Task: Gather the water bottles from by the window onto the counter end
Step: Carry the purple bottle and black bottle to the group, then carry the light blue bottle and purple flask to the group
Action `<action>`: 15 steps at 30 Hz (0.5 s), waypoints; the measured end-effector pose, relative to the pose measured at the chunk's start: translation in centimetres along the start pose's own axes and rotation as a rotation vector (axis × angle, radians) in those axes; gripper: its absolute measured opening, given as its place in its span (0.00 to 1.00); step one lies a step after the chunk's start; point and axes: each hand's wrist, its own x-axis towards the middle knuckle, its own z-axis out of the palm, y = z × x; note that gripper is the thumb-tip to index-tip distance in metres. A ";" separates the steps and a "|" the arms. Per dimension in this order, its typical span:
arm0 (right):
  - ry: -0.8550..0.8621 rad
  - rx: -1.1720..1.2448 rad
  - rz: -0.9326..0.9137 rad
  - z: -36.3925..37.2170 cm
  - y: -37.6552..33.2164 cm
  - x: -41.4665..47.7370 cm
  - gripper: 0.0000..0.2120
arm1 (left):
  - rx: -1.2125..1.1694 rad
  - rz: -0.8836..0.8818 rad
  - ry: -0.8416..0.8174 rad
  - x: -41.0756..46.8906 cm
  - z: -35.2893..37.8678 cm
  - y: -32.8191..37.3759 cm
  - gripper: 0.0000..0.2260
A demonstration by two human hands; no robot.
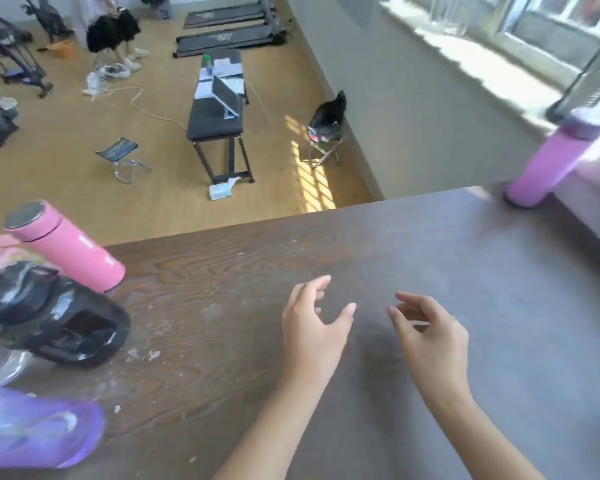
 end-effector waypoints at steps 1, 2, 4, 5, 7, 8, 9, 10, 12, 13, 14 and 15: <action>0.053 0.000 0.018 -2.1 1.1 0.3 0.09 | -0.008 0.017 -0.047 0.8 2.1 1.4 0.23; 0.106 0.002 0.037 -4.1 2.1 0.4 0.09 | -0.014 0.033 -0.094 1.4 4.3 2.8 0.24; 0.208 -0.004 0.068 -7.8 4.3 0.2 0.10 | -0.019 0.081 -0.172 2.4 8.8 5.4 0.26; 0.258 -0.007 0.092 -9.5 5.4 -0.1 0.10 | -0.020 0.106 -0.206 2.8 11.0 6.6 0.27; 0.344 0.003 0.171 -12.6 7.3 -1.0 0.09 | -0.025 0.129 -0.273 3.3 15.2 8.9 0.29; 0.393 0.002 0.214 -14.0 8.3 -1.6 0.08 | -0.030 0.132 -0.302 3.6 17.2 9.8 0.30; 0.452 -0.013 0.253 -15.3 9.4 -2.2 0.07 | -0.035 0.135 -0.326 3.9 19.0 10.7 0.31; 0.515 -0.031 0.292 -16.6 10.3 -2.8 0.06 | -0.036 0.136 -0.345 4.2 20.7 11.5 0.32; 0.647 -0.082 0.374 -19.0 12.0 -3.8 0.06 | -0.025 0.134 -0.381 4.9 23.7 13.0 0.34; 0.709 -0.103 0.424 -19.9 12.7 -4.2 0.09 | -0.009 0.133 -0.393 5.4 25.0 13.5 0.36; 0.778 -0.117 0.478 -21.0 13.3 -4.6 0.14 | 0.012 0.136 -0.399 5.7 26.3 14.1 0.37; 0.840 -0.146 0.515 -21.8 13.9 -5.0 0.18 | 0.030 0.134 -0.398 6.3 27.4 14.5 0.38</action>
